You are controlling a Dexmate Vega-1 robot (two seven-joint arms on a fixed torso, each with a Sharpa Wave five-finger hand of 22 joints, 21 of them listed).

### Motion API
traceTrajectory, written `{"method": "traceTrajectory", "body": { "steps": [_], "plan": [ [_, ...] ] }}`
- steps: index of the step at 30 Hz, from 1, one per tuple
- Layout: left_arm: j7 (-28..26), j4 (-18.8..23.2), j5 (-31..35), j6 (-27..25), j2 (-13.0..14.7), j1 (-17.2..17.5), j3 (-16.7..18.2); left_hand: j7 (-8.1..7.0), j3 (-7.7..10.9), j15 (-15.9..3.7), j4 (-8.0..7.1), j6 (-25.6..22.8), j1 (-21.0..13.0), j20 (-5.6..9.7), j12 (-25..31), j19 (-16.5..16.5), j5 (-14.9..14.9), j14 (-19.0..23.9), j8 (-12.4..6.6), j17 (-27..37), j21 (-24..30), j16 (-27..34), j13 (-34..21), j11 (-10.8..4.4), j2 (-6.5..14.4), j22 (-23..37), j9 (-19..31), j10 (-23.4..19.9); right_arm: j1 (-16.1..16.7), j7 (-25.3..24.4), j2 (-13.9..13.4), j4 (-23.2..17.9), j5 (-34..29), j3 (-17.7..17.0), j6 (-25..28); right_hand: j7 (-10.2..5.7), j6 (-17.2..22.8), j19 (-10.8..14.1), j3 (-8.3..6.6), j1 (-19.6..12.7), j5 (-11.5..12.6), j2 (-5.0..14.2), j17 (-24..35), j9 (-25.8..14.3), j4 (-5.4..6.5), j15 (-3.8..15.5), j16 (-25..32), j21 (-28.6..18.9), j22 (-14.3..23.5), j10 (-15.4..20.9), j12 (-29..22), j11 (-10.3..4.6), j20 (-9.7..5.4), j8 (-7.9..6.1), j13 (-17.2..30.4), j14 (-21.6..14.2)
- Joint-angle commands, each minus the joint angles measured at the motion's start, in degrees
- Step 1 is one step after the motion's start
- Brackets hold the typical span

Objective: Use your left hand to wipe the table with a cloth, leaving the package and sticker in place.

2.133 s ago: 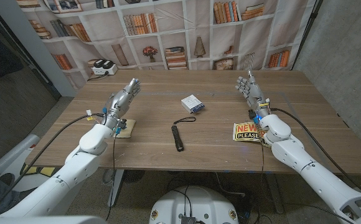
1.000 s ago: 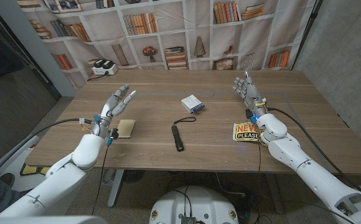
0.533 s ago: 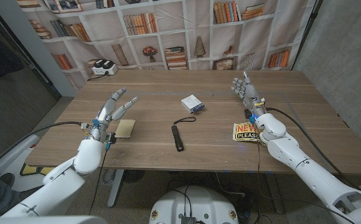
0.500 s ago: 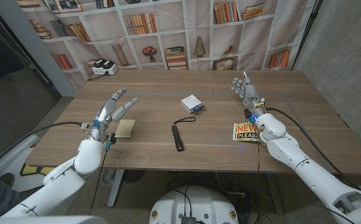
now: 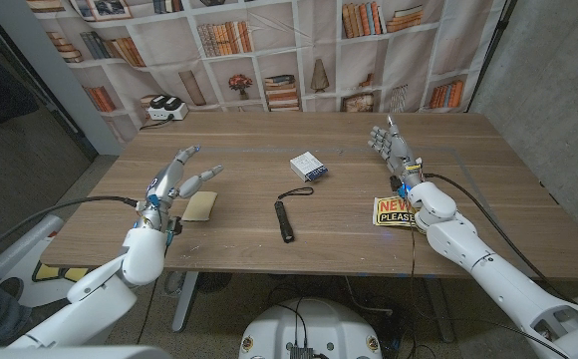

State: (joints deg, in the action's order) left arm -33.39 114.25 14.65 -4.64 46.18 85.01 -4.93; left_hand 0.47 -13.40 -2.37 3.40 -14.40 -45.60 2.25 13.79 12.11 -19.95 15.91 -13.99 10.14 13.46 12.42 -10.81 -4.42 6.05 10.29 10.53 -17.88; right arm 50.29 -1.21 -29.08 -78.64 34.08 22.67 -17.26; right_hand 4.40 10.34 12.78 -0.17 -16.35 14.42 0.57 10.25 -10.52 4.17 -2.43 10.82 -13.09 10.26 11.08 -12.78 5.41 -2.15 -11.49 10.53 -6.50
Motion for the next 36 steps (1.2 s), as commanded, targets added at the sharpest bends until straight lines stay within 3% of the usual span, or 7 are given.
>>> {"method": "traceTrajectory", "body": {
  "steps": [1,9,17,22,28,36],
  "plan": [
    [0.8,6.0,5.0,-10.1,1.7,4.2,2.0,-0.11,0.16,-1.19,0.93,-1.4,-1.6,1.19,0.5,1.1,0.4,1.6,-0.43,0.2,0.6,0.3,-0.2,-0.53,-0.2,0.2,0.3,-1.6,-0.7,0.0,0.1,-0.1,-0.2,0.6,1.3,-0.07,0.7,0.5,0.12,-0.6,0.1,-0.12,0.2,-0.3,-0.16,-0.01,0.2,0.4,0.2,0.6,-0.2,0.04,-0.50,-0.27,0.3,-0.5],
    [3.4,9.0,7.8,-16.0,3.6,6.0,3.3,-0.96,0.38,-1.96,2.40,-4.1,-4.4,1.06,0.6,3.3,0.7,4.7,-0.76,0.2,1.0,0.6,-0.2,-1.80,-0.8,0.3,0.4,-4.1,-1.3,0.1,0.5,0.3,-0.2,1.1,1.9,-0.11,0.7,0.5,0.15,-0.7,0.0,-0.06,0.2,-0.3,-0.20,-0.04,0.2,0.5,0.2,0.6,-0.2,0.13,-0.49,-0.22,0.3,-0.5],
    [10.1,13.1,10.5,-24.5,7.5,7.0,4.2,-0.88,0.73,-2.51,3.83,-5.5,-7.3,1.63,0.4,4.9,0.9,6.1,-0.76,0.2,1.2,0.4,-0.3,-1.78,-1.3,0.3,0.4,-5.5,-1.5,-0.4,0.7,0.0,-0.4,1.4,2.6,-0.11,0.7,0.6,0.18,-0.7,0.0,0.02,0.2,-0.3,-0.24,-0.18,0.1,0.5,0.2,0.6,-0.1,0.06,-0.41,-0.15,0.3,-0.6],
    [14.3,15.0,12.3,-29.6,10.4,6.6,3.7,-1.01,0.76,-2.78,4.20,-6.4,-8.3,1.73,0.5,5.9,1.1,7.5,-0.81,0.2,1.4,0.5,-0.3,-1.97,-1.6,0.3,0.4,-6.7,-1.6,-0.6,0.8,-0.1,-0.5,1.5,2.9,-0.10,0.7,0.6,0.20,-0.7,-0.1,0.06,0.2,-0.3,-0.26,-0.15,0.2,0.6,0.3,0.6,-0.1,0.07,-0.34,-0.12,0.3,-0.7],
    [17.6,16.2,14.4,-34.1,13.7,5.5,2.7,-1.11,1.04,-3.83,4.13,-7.3,-9.4,1.51,0.5,7.8,1.4,11.3,-0.59,0.5,1.9,1.4,-0.5,-3.23,-0.8,0.4,0.5,-8.4,-1.9,-0.7,1.2,0.1,-0.3,1.7,3.4,-0.12,0.7,0.6,0.22,-0.7,-0.1,0.12,0.2,-0.3,-0.28,-0.14,0.2,0.6,0.3,0.6,-0.1,0.05,-0.28,-0.11,0.3,-0.8],
    [22.5,17.8,15.3,-38.4,18.0,3.4,1.2,-1.81,1.30,-4.06,4.46,-7.6,-10.8,1.72,0.1,7.2,1.6,10.4,-0.41,0.6,1.4,0.7,-0.6,-3.73,-0.5,0.5,0.6,-8.3,-2.4,-0.6,1.9,1.2,-0.3,2.0,3.1,-0.08,0.7,0.6,0.25,-0.7,-0.1,0.19,0.2,-0.3,-0.28,-0.21,0.1,0.7,0.3,0.6,-0.1,0.19,-0.24,-0.06,0.3,-0.8]
  ]
}}
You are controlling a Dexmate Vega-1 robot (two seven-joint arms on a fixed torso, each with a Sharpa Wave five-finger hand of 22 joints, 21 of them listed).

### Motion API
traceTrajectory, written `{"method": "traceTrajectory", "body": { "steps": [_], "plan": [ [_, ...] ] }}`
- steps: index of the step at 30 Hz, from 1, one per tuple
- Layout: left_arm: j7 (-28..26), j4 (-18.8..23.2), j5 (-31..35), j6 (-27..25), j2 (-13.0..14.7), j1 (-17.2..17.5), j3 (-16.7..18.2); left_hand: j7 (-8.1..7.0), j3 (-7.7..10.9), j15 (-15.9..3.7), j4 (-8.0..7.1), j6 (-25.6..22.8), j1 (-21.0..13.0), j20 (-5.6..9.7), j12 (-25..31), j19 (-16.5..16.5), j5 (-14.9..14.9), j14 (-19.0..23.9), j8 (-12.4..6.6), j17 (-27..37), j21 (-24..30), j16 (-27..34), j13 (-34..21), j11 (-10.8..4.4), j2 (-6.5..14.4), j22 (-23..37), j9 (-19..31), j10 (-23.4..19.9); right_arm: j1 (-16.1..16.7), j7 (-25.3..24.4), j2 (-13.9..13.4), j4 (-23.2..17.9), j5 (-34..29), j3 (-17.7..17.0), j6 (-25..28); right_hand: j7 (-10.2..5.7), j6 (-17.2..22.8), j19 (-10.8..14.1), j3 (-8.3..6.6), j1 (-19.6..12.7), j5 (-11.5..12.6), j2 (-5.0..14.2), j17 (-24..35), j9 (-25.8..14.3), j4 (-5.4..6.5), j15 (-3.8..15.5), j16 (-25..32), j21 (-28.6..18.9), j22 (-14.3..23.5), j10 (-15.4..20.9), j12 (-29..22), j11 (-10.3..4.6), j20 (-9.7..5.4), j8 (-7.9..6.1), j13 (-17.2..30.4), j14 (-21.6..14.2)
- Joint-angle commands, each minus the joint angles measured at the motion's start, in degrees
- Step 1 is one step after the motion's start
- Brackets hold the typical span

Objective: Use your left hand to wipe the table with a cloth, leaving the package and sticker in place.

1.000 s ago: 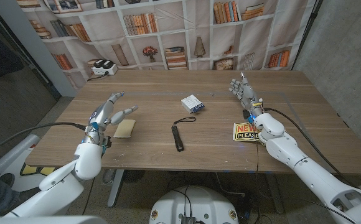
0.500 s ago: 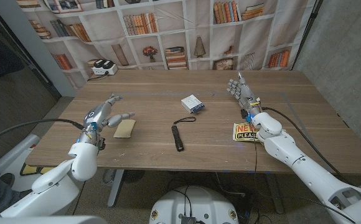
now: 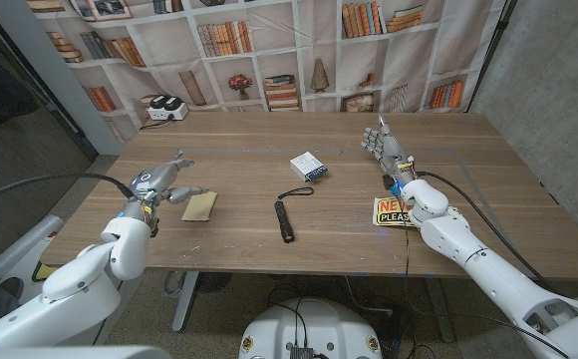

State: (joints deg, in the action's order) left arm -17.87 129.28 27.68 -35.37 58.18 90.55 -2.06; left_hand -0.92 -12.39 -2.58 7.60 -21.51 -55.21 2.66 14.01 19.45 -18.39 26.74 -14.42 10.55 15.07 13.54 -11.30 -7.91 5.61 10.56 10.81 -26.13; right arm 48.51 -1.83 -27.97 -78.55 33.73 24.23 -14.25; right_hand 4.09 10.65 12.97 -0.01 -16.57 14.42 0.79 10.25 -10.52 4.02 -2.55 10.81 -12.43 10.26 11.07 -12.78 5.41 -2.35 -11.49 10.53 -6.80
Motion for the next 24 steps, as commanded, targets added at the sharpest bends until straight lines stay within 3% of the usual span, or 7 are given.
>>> {"method": "traceTrajectory", "body": {
  "steps": [1,7,10,14,18,19,24],
  "plan": [
    [7.6,2.9,2.2,-8.1,6.7,-2.3,-1.7,-0.66,0.38,-3.84,0.40,-1.2,-1.7,1.32,-0.3,-0.2,0.1,-0.7,-0.17,0.2,-0.3,-0.7,-0.2,-0.01,0.0,0.2,0.3,0.0,-0.7,-0.1,0.8,1.1,0.2,0.4,0.2,0.27,0.4,0.4,0.09,-0.5,-0.1,-0.02,0.2,-0.3,-0.13,-0.06,0.1,0.0,0.3,0.6,-0.1,0.25,-0.04,-0.07,0.3,-0.5],
    [12.8,4.0,1.7,-11.5,11.1,-4.5,-3.6,-1.03,1.66,-3.53,1.11,-1.5,-4.7,1.39,-1.1,-1.2,0.5,-1.7,0.02,0.3,-0.9,-1.4,-0.2,-0.24,1.4,0.2,0.5,1.1,-0.8,-0.1,1.0,1.4,0.2,0.4,0.3,0.26,0.5,0.4,0.11,-0.5,-0.2,0.04,0.2,-0.3,-0.14,-0.07,0.1,0.0,0.3,0.7,-0.1,0.26,-0.04,-0.05,0.3,-0.5],
    [16.0,4.4,0.9,-13.8,13.2,-7.2,-5.9,-0.86,1.72,-3.63,1.13,-1.3,-5.0,1.34,-1.3,-1.5,0.6,-2.0,0.16,0.3,-1.0,-1.6,-0.3,-0.24,1.5,0.2,0.5,1.3,-0.9,-0.2,1.2,1.6,0.6,0.3,0.6,0.28,0.5,0.5,0.11,-0.5,-0.2,0.09,0.3,-0.3,-0.15,-0.07,0.1,0.1,0.3,0.7,-0.1,0.25,-0.05,-0.04,0.3,-0.6],
    [17.5,3.9,-0.2,-15.2,14.2,-10.9,-9.5,-1.80,0.34,-4.71,0.10,-4.6,-3.8,2.13,-0.8,-0.6,1.3,-0.2,-0.71,0.3,-1.0,-1.2,-0.3,-0.99,-0.1,0.2,0.6,-0.7,-1.2,-0.2,1.3,1.9,0.5,0.5,0.9,0.26,0.5,0.5,0.11,-0.5,-0.2,0.16,0.3,-0.3,-0.16,-0.11,0.1,0.1,0.3,0.8,-0.1,0.22,-0.07,-0.04,0.3,-0.6],
    [18.4,3.7,-1.2,-15.8,15.7,-13.4,-12.1,-2.09,-0.01,-4.79,-0.28,-5.6,-3.5,2.20,-0.6,0.3,1.4,1.0,-0.84,0.4,-0.7,-0.9,-0.3,-1.42,-0.2,0.2,0.5,-2.0,-1.4,-0.3,1.4,1.9,0.4,0.6,1.0,0.27,0.5,0.5,0.12,-0.5,-0.2,0.22,0.3,-0.3,-0.17,-0.13,0.1,0.1,0.3,0.7,0.0,0.18,-0.11,-0.02,0.3,-0.7],
    [18.5,3.7,-1.5,-15.9,16.1,-13.9,-12.6,-2.16,0.10,-4.82,-0.31,-5.9,-3.8,2.14,-0.5,0.3,1.4,1.1,-0.84,0.4,-0.7,-0.9,-0.3,-0.09,0.1,0.2,0.5,-2.5,-1.4,-0.3,1.5,1.9,0.4,0.6,1.0,0.22,0.5,0.6,0.12,-0.5,-0.2,0.23,0.3,-0.3,-0.17,-0.16,0.1,0.1,0.3,0.7,0.0,0.18,-0.16,-0.03,0.3,-0.7],
    [19.2,3.6,-2.5,-16.5,17.7,-16.6,-15.6,-1.94,0.80,-4.89,0.05,-5.9,-5.3,1.66,-0.7,0.4,1.3,1.2,-0.62,0.5,-0.8,-1.0,-0.4,0.33,1.2,0.3,0.6,-2.6,-1.5,-0.5,1.5,1.8,0.3,0.7,1.2,0.26,0.6,0.6,0.14,-0.5,-0.3,0.27,0.3,-0.4,-0.18,-0.18,0.1,0.1,0.3,0.8,0.0,0.17,-0.12,-0.03,0.3,-0.7]
  ]
}}
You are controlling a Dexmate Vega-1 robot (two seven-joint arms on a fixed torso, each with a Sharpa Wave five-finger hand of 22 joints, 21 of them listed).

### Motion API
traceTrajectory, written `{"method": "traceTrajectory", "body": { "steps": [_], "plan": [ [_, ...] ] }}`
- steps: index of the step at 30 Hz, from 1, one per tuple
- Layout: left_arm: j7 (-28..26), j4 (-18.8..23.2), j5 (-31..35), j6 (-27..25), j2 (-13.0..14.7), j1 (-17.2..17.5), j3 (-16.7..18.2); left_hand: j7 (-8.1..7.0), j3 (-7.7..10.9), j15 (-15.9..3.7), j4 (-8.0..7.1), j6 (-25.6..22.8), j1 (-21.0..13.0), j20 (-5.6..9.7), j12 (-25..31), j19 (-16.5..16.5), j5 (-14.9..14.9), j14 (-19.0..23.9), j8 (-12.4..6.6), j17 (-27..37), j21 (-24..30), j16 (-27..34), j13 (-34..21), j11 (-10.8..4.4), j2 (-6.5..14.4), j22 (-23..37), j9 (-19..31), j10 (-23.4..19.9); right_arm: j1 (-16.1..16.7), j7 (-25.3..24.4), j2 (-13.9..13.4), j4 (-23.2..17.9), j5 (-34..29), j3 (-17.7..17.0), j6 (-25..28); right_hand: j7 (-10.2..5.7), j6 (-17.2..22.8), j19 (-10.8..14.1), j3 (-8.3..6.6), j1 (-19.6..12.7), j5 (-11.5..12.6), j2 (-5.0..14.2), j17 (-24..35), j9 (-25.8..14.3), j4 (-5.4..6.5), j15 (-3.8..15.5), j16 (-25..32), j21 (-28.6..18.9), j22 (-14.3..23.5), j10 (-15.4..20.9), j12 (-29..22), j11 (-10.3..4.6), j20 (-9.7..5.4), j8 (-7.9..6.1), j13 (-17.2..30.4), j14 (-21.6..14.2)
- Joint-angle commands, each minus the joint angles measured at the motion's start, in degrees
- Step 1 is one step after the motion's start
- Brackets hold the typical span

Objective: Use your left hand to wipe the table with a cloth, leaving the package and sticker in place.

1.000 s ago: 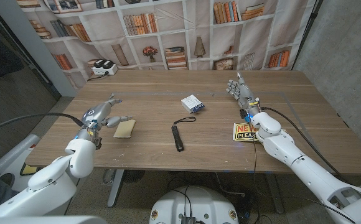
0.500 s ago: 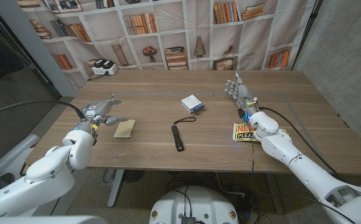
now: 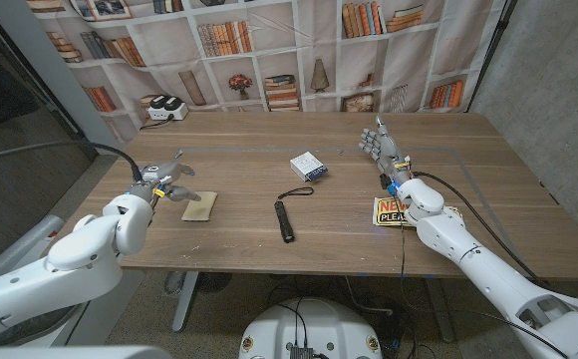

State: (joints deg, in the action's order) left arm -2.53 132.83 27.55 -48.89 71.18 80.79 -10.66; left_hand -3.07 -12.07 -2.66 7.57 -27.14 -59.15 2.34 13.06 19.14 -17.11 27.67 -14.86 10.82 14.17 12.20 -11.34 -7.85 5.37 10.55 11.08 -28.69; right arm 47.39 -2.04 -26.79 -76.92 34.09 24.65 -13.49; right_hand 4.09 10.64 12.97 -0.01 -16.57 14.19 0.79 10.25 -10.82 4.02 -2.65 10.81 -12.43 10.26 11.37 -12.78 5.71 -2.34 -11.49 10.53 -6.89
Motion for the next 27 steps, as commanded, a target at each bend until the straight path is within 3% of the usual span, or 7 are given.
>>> {"method": "traceTrajectory", "body": {
  "steps": [1,9,27],
  "plan": [
    [4.0,0.0,-2.4,-3.0,5.0,-7.4,-7.6,0.19,0.63,-4.80,0.16,-0.1,-1.6,1.90,0.2,0.7,0.0,0.3,-0.07,0.2,0.1,0.3,-0.3,0.31,1.6,0.3,0.3,0.0,-0.5,-0.2,0.3,0.2,-0.1,0.3,0.5,0.22,0.5,0.6,0.14,-0.5,0.0,0.28,0.3,0.0,-0.18,-0.06,0.1,0.1,0.3,0.5,0.0,-0.06,-0.11,-0.01,0.3,-0.6],
    [2.7,-0.5,-2.4,-3.2,5.4,-10.4,-11.7,0.05,1.39,-5.29,0.64,0.6,-3.6,2.01,-0.1,1.1,0.0,0.6,0.46,0.2,0.1,0.2,-0.4,-0.02,2.5,0.3,0.4,0.3,-0.6,-0.3,0.5,0.1,0.1,0.5,1.3,0.20,0.6,0.6,0.15,-0.5,-0.1,0.38,0.3,-0.1,-0.19,-0.06,0.1,0.2,0.3,0.5,0.0,0.00,-0.06,-0.01,0.3,-0.7],
    [1.6,-4.3,-3.1,-1.0,2.3,-15.7,-18.2,0.99,1.67,-4.03,0.30,2.2,-4.6,1.36,-1.0,0.2,0.4,-0.7,1.45,0.3,-0.4,-0.6,-0.5,0.75,2.9,0.3,0.5,1.8,-0.3,-1.0,-0.1,-0.8,-0.2,0.5,2.3,0.20,0.6,0.7,0.19,-0.6,-0.2,0.53,0.3,-0.1,-0.25,-0.13,0.1,0.3,0.3,0.8,-0.1,-0.03,0.08,0.03,0.3,-0.8]
  ]
}}
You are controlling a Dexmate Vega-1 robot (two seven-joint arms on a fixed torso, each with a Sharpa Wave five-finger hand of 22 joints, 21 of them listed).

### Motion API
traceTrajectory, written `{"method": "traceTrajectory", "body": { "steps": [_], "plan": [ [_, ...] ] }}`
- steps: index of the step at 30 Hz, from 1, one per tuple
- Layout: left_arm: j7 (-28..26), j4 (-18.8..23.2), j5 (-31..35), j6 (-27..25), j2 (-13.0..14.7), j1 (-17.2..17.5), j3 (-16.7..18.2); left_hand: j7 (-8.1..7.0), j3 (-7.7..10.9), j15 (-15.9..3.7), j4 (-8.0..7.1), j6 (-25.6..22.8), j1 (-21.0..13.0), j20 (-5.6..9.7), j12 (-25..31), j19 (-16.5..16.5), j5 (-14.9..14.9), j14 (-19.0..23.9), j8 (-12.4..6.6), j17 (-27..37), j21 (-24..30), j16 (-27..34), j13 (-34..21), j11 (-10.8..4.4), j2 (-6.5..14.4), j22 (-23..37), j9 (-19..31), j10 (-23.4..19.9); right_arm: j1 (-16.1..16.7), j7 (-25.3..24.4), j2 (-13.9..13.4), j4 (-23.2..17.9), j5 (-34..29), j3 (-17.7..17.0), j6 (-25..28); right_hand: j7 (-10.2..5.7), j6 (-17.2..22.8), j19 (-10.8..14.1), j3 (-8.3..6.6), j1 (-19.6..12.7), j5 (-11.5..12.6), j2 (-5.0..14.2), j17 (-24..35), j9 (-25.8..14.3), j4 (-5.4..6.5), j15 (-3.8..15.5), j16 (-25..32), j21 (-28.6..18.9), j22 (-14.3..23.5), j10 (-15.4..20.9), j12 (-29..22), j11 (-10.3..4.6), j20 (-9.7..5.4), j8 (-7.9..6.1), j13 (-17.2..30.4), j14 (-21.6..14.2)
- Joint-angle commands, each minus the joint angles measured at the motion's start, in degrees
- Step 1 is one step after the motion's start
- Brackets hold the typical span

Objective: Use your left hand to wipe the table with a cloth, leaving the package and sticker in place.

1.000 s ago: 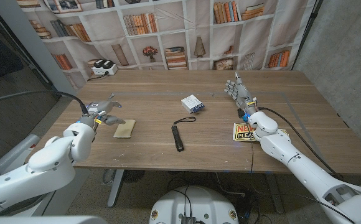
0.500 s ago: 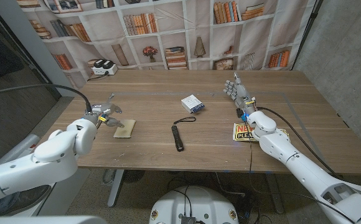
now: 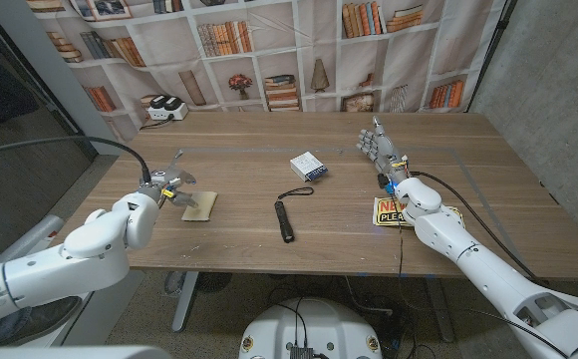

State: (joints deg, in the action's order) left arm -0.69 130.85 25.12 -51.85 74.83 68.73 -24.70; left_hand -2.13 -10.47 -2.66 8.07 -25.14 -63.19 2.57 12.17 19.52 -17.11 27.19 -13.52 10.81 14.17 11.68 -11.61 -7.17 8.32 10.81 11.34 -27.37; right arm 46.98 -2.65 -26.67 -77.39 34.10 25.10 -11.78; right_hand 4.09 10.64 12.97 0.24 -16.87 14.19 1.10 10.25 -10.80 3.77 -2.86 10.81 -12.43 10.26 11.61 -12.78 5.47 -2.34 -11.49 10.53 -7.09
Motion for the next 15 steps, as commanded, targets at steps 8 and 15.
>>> {"method": "traceTrajectory", "body": {
  "steps": [8,15],
  "plan": [
    [-0.2,-4.3,-1.5,3.2,-2.5,-5.1,-5.3,0.06,0.35,-4.09,-0.29,0.0,-1.1,0.97,-0.1,-0.3,0.5,-0.2,0.16,0.3,-0.5,0.0,-0.3,0.23,0.3,0.1,0.2,0.2,-0.1,-0.5,-0.2,-0.4,-0.4,0.3,0.8,0.15,0.6,0.7,-0.03,-0.3,-0.3,0.28,0.3,-0.1,-0.04,0.08,0.1,0.3,0.3,0.6,-0.1,0.07,0.16,0.06,0.3,-0.7],
    [-1.5,-6.2,-4.7,5.7,-3.9,-5.0,-4.7,-0.30,0.70,-4.43,-0.32,-1.6,-1.9,1.18,0.4,0.4,0.6,0.7,-0.31,0.3,-0.3,0.2,-0.3,0.34,0.6,0.1,0.3,-1.2,0.0,-0.9,0.1,-0.5,0.0,0.1,1.1,0.10,0.6,0.7,0.00,-0.3,-0.3,0.29,0.3,-0.1,-0.07,0.07,0.1,0.3,0.3,0.5,0.0,0.03,0.19,0.07,0.3,-0.7]
  ]
}}
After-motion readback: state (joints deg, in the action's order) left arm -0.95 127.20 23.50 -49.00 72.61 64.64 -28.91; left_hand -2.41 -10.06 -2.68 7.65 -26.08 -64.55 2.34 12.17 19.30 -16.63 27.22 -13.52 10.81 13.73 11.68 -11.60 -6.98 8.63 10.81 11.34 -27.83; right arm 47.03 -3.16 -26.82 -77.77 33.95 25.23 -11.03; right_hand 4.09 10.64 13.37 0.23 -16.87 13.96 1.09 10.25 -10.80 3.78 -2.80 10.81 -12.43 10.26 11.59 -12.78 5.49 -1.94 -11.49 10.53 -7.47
